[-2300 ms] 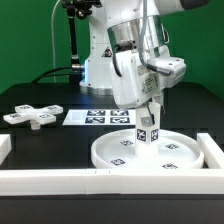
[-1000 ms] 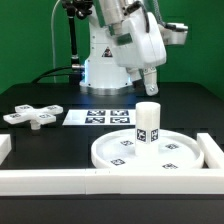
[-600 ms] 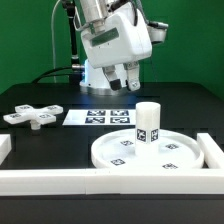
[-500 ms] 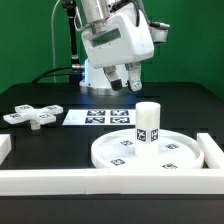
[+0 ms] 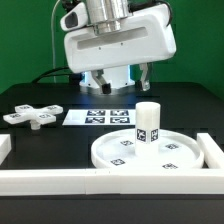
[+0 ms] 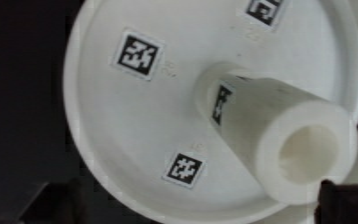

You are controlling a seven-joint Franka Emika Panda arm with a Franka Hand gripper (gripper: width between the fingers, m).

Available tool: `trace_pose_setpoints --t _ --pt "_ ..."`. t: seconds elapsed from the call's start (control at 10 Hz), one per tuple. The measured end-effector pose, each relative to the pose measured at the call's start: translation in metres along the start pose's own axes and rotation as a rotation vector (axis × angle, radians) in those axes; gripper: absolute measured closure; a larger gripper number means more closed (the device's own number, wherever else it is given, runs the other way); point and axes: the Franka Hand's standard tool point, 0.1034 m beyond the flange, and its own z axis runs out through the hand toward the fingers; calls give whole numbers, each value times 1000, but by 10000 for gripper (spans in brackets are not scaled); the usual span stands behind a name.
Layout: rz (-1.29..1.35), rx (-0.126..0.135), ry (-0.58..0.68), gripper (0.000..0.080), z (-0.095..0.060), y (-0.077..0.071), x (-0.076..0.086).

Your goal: Assemble round table

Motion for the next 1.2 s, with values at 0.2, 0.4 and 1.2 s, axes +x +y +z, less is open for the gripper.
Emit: trace_pose_setpoints --t 0.2,0.4,1.2 --pt "-272 -43 -12 151 2 14 -1" --pt "-485 -79 -10 151 -6 45 10" --pt "-632 -103 -13 151 -4 148 -8"
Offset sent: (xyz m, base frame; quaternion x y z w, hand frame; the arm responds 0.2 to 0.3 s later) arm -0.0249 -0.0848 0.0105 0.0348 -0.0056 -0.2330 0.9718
